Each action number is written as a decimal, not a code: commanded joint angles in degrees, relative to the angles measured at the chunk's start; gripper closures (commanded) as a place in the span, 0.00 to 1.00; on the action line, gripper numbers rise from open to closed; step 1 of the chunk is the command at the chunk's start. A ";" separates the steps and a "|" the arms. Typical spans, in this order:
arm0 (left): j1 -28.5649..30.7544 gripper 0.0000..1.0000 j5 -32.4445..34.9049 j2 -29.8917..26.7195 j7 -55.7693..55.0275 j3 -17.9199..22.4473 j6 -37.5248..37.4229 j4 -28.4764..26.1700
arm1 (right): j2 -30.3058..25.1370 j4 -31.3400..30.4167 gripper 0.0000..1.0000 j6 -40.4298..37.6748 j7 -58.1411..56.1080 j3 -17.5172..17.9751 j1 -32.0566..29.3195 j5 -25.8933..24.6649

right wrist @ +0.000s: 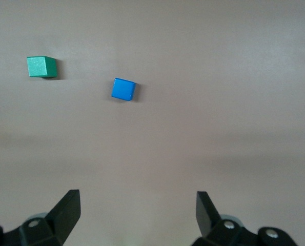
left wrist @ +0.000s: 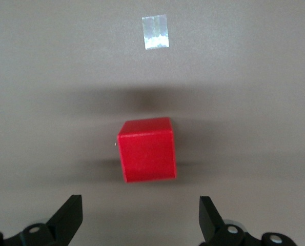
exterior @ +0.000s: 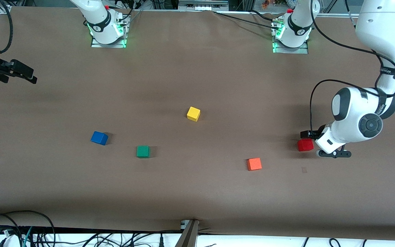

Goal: Pass red block to right arm, stack on blue

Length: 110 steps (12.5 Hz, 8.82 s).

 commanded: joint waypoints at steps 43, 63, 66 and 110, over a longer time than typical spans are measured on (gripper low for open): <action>-0.65 1.00 -60.37 12.25 91.81 -34.82 0.03 18.87 | 16.93 0.38 0.00 -4.71 6.94 0.62 0.59 44.36; -13.85 1.00 -88.51 12.33 103.07 -34.30 9.26 22.31 | 13.69 -17.64 0.00 4.44 2.02 9.50 2.61 85.19; -13.94 1.00 -89.31 12.60 103.07 -34.30 9.26 22.30 | 13.96 -17.29 0.00 11.09 1.33 9.67 5.77 85.27; 13.83 0.00 23.10 -4.45 45.59 -19.80 -47.69 38.56 | 25.80 -15.88 1.00 45.30 -13.75 5.46 4.29 -7.63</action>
